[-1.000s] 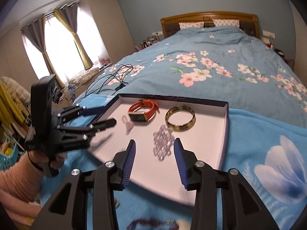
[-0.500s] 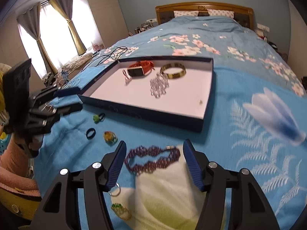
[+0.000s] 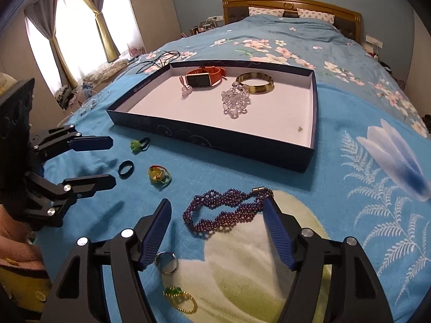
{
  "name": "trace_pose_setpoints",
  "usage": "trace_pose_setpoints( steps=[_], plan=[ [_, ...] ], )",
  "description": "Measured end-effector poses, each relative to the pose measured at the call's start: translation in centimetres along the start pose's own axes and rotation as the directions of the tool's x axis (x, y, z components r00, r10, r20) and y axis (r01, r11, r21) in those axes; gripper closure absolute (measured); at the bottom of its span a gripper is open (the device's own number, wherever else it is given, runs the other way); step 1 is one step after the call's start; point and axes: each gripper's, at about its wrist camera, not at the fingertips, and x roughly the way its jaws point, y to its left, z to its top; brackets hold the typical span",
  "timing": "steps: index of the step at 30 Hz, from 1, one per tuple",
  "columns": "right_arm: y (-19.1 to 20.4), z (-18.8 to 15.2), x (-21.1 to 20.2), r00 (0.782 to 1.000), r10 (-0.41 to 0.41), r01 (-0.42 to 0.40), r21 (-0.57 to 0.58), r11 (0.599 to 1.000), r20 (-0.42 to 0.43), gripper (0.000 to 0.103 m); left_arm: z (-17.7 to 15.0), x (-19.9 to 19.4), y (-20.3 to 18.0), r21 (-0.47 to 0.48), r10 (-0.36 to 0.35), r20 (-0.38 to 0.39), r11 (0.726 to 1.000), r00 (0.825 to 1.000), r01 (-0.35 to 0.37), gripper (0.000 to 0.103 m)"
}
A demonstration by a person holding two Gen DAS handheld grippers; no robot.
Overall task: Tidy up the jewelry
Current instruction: 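Grasp the purple beaded necklace with the right tool, then grasp the black ring with the left tool while the right tool lifts the necklace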
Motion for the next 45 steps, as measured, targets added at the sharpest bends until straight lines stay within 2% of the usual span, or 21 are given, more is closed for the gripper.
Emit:
trace_pose_setpoints(
  steps=[3,6,9,11,17,21,31,35,45],
  plan=[
    [0.2,0.1,0.1,1.0,-0.027,0.027,-0.005,1.0,-0.001,0.042,0.1,0.4,0.2,-0.007,-0.002,-0.016,1.0,1.0,0.002,0.046],
    [-0.1,0.0,0.0,0.999,-0.041,0.041,0.008,0.999,0.003,0.055,0.1,0.5,0.3,-0.017,-0.02,-0.025,1.0,0.999,0.02,0.051],
    [-0.7,-0.1,-0.2,0.999,-0.043,0.043,0.03,0.999,0.007,0.065,0.1,1.0,0.4,-0.027,-0.022,-0.045,0.999,0.999,0.021,0.053],
    [-0.9,-0.1,-0.2,0.999,-0.038,0.038,0.039,0.999,0.006,0.078,0.1,1.3,0.5,-0.036,-0.024,-0.062,0.999,0.998,0.022,0.057],
    [-0.9,-0.1,-0.4,1.0,-0.026,0.026,0.041,0.999,0.01,0.096,0.2,1.5,0.6,-0.049,-0.038,-0.065,0.998,0.997,0.035,0.066],
    [-0.9,-0.1,-0.6,1.0,-0.021,0.02,0.046,0.999,0.023,0.097,0.1,1.5,0.5,-0.049,-0.046,-0.065,0.998,0.997,0.043,0.069],
    [-1.4,-0.3,-2.5,0.996,0.016,-0.023,0.079,0.997,0.09,0.097,0.2,1.8,0.6,-0.061,-0.06,-0.069,0.997,0.996,0.056,0.069],
    [-1.3,-0.2,-2.8,0.994,0.022,-0.031,0.082,0.996,0.106,0.097,0.2,1.9,0.7,-0.063,-0.056,-0.07,0.997,0.996,0.052,0.081],
    [-1.1,0.3,-3.7,0.989,0.035,-0.047,0.079,0.996,0.146,0.097,0.2,1.4,0.5,-0.065,-0.045,-0.043,0.997,0.998,0.043,0.081]
  ],
)
